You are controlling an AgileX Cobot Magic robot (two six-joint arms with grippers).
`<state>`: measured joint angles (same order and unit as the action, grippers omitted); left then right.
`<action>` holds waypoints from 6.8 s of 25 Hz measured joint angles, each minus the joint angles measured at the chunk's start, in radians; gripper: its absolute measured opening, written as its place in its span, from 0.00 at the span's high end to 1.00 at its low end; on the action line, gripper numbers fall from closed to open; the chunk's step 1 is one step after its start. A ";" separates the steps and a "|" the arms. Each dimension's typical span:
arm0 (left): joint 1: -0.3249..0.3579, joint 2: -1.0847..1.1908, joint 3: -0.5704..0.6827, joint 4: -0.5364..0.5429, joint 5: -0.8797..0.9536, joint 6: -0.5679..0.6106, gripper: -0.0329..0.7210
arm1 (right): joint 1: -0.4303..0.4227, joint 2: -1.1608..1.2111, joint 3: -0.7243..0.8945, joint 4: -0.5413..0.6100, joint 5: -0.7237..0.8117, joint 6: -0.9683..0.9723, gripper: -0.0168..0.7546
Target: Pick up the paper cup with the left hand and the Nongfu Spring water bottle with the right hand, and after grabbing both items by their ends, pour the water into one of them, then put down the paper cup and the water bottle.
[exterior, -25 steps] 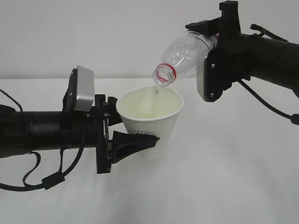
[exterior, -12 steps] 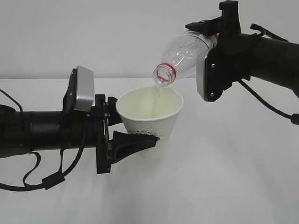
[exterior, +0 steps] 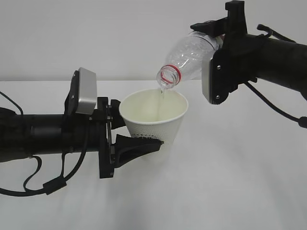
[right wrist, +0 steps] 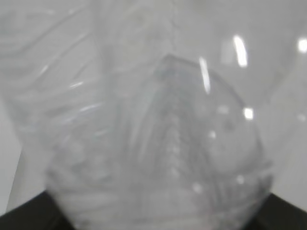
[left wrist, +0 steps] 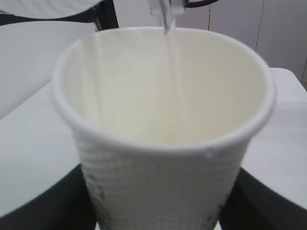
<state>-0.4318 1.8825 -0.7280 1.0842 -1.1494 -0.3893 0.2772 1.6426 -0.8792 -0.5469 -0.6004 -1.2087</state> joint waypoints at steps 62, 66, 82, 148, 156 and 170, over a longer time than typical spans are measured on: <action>0.000 0.000 0.000 0.002 0.010 0.000 0.31 | 0.000 0.000 0.000 0.002 0.019 -0.021 0.38; 0.000 0.000 0.000 0.002 0.010 0.000 0.31 | 0.000 0.000 0.000 0.002 0.020 -0.022 0.38; 0.000 0.000 0.000 0.002 0.012 0.000 0.31 | 0.000 0.000 0.000 0.002 0.022 -0.052 0.38; 0.000 0.000 0.002 0.029 0.016 0.000 0.31 | 0.000 0.000 -0.001 0.011 0.014 -0.085 0.38; 0.000 0.000 0.002 0.030 0.016 0.000 0.31 | 0.000 0.000 -0.001 0.013 0.013 -0.087 0.38; 0.000 0.000 0.002 0.031 0.019 0.000 0.31 | 0.000 0.000 -0.001 0.015 0.012 -0.087 0.38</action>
<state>-0.4318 1.8825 -0.7262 1.1148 -1.1308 -0.3893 0.2772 1.6426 -0.8799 -0.5321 -0.5887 -1.2956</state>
